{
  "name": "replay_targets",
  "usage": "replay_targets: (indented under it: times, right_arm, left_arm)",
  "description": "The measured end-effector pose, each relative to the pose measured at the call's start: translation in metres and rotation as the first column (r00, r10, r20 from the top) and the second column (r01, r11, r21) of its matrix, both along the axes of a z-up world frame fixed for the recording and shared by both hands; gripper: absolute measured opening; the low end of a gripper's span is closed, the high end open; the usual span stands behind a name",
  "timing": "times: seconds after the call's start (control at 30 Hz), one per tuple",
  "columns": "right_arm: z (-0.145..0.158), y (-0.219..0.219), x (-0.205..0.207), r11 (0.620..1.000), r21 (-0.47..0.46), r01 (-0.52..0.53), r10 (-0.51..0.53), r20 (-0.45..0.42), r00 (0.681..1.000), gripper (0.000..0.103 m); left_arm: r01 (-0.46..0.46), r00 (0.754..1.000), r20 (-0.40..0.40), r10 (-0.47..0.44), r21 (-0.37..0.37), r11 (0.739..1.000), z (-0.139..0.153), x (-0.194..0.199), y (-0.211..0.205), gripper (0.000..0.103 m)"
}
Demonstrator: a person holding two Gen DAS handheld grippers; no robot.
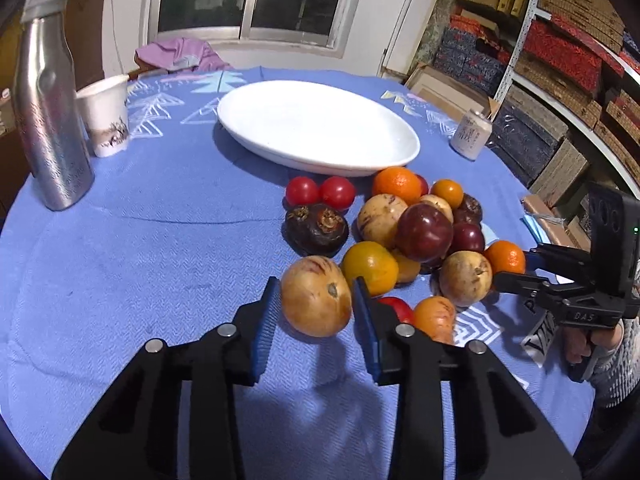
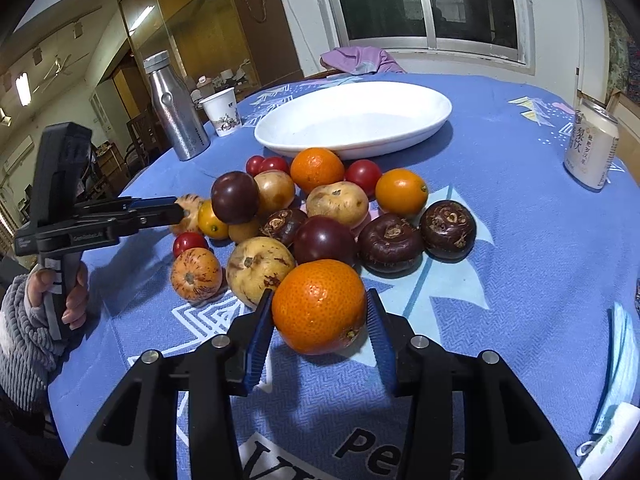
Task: Organize fruits
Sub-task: 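Grasp the pale pepino with the left tool while the right tool grasps the orange, then carry the pepino and orange onto the white plate and open both tools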
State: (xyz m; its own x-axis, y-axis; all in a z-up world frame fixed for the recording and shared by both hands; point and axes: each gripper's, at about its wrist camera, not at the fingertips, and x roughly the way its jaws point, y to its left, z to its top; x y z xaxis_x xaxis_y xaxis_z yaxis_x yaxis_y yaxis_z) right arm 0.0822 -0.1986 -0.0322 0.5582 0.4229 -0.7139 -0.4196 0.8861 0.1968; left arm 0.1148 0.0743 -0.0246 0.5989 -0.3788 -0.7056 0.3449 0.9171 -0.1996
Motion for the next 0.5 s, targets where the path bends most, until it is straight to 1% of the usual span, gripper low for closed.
replay_targets:
  times: [0.07,0.13,0.23,0.27,0.3,0.37,0.4,0.47,0.5]
  right_arm:
    - [-0.001,0.0,0.002,1.0,-0.008,0.004,-0.004,-0.007,1.0,0.046]
    - [-0.003,0.001,0.004,1.0,-0.011,0.002,-0.002,-0.015,1.0,0.046]
    - [-0.003,0.0,0.005,1.0,-0.007,0.004,-0.004,-0.019,1.0,0.046]
    - [-0.003,0.001,0.005,1.0,-0.008,0.004,-0.004,-0.019,1.0,0.046]
    - [-0.003,0.001,0.005,1.0,-0.009,0.003,-0.003,-0.019,1.0,0.046]
    - [-0.003,0.0,0.005,1.0,-0.007,0.002,-0.002,-0.02,1.0,0.046]
    - [-0.003,0.0,0.006,1.0,-0.004,0.002,-0.003,-0.022,1.0,0.046]
    - [-0.003,0.0,0.006,1.0,-0.002,0.002,-0.002,-0.023,1.0,0.046]
    - [-0.003,0.0,0.006,1.0,-0.002,0.002,-0.002,-0.023,1.0,0.046]
  left_arm:
    - [-0.008,1.0,0.006,0.008,0.007,1.0,0.001,-0.006,-0.001,0.035]
    - [-0.026,1.0,0.008,0.025,0.037,0.999,-0.002,-0.009,-0.003,0.035]
    - [-0.036,0.999,-0.001,0.036,0.032,0.999,-0.005,-0.007,0.0,0.038]
    - [-0.037,0.999,-0.011,0.037,0.023,0.999,-0.006,-0.005,0.0,0.048]
    - [-0.03,0.999,-0.024,0.031,0.016,0.999,-0.008,-0.003,0.0,0.064]
    - [-0.03,0.999,-0.042,0.03,0.012,0.999,-0.015,-0.001,-0.002,0.075]
    - [-0.024,0.999,-0.049,0.024,0.001,1.0,-0.015,0.001,-0.002,0.077]
    - [-0.02,0.997,-0.069,0.018,-0.027,0.999,-0.019,0.005,0.002,0.076]
    - [-0.02,0.997,-0.081,0.016,-0.047,0.999,-0.021,0.008,0.004,0.071]
